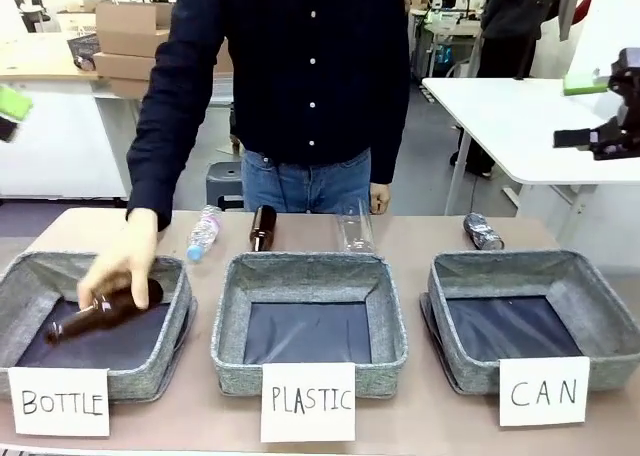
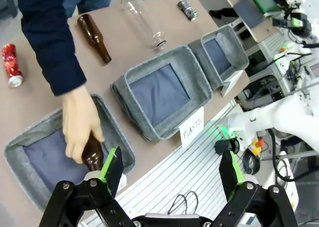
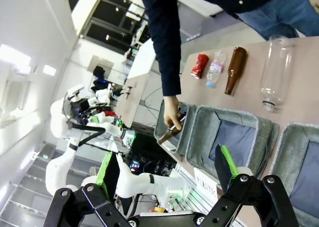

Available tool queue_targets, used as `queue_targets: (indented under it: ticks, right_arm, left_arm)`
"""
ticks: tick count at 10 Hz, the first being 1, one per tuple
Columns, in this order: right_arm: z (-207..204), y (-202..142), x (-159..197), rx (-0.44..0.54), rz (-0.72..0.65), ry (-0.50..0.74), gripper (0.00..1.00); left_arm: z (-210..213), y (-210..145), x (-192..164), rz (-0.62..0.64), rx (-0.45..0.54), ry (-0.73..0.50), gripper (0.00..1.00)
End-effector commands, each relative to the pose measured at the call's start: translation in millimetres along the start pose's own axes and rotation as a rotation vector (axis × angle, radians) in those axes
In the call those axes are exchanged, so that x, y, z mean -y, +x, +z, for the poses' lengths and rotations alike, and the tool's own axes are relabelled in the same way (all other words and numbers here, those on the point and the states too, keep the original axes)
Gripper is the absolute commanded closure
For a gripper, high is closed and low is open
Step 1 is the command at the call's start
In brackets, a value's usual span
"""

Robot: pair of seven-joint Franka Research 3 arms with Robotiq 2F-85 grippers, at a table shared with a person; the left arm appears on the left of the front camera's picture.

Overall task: Sort the can waste into the basket.
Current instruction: Pick up the can waste from the table and place it in the right Fabric basket.

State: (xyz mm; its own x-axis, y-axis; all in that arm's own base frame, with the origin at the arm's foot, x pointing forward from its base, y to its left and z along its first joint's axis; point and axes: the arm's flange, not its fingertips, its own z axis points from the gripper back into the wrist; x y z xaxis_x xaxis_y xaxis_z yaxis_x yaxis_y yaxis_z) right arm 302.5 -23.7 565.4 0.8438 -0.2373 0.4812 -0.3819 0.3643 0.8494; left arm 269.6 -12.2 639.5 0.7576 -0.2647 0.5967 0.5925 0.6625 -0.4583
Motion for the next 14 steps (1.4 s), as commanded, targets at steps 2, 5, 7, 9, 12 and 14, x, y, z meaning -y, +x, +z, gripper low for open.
queue_targets:
  ticks: [2, 5, 7, 9, 12, 14]
  right_arm:
    - [-3.2, 2.8, 0.9, 0.017, 0.027, 0.023, 0.00]
    - [-3.2, 2.8, 0.9, 0.017, 0.027, 0.023, 0.00]
    - [-3.2, 2.8, 0.9, 0.017, 0.027, 0.023, 0.00]
    - [-3.2, 2.8, 0.9, 0.017, 0.027, 0.023, 0.00]
    - [-3.2, 2.8, 0.9, 0.017, 0.027, 0.023, 0.00]
    - [-3.2, 2.8, 0.9, 0.017, 0.027, 0.023, 0.00]
  left_arm:
    - [5.3, 6.5, 0.1, 0.008, -0.005, -0.001, 0.00]
    - [5.3, 6.5, 0.1, 0.008, -0.005, -0.001, 0.00]
    - [2.5, 8.4, -0.6, -0.002, 0.004, -0.001, 0.00]
    - [-25.9, 51.6, -72.6, 0.187, -0.023, 0.282, 0.00]
    - [-97.1, 91.3, -200.7, 0.269, -0.285, 0.424, 0.00]
    - [-146.3, 92.7, -254.4, 0.257, -0.424, 0.379, 0.00]
